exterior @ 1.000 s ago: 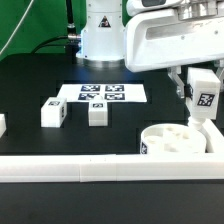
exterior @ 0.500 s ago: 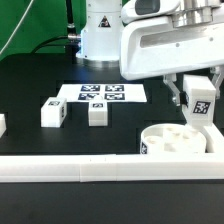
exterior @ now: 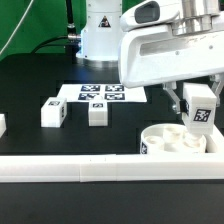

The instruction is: Assemble stool

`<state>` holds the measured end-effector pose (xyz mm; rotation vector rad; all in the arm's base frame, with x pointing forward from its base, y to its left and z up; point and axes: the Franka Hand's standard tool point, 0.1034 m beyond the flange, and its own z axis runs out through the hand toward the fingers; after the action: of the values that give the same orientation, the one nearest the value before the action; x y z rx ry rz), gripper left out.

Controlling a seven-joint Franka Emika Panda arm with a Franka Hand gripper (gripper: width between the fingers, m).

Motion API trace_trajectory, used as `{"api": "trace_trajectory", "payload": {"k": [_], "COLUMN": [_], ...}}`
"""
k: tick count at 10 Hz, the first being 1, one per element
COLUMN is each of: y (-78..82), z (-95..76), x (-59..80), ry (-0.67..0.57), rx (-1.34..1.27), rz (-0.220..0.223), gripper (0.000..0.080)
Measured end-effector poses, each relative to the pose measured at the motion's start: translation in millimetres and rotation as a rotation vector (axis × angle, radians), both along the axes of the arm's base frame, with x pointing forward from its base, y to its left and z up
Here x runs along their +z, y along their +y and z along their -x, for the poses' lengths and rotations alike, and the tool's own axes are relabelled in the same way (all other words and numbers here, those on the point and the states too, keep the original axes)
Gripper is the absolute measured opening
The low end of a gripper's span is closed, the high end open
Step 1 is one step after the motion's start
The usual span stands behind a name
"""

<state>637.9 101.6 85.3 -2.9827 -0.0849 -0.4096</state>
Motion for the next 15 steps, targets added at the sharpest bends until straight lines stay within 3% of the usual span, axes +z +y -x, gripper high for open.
{"api": "trace_trajectory", "payload": {"k": [7,15], "y": [2.3,1.6], "z": [4.4,4.8], "x": [-13.3,-13.8], "ry": [0.013,-0.046], "rx": [0.003,-0.012], "rz": [0.001,0.001], "gripper": [0.0324,0.0324]}}
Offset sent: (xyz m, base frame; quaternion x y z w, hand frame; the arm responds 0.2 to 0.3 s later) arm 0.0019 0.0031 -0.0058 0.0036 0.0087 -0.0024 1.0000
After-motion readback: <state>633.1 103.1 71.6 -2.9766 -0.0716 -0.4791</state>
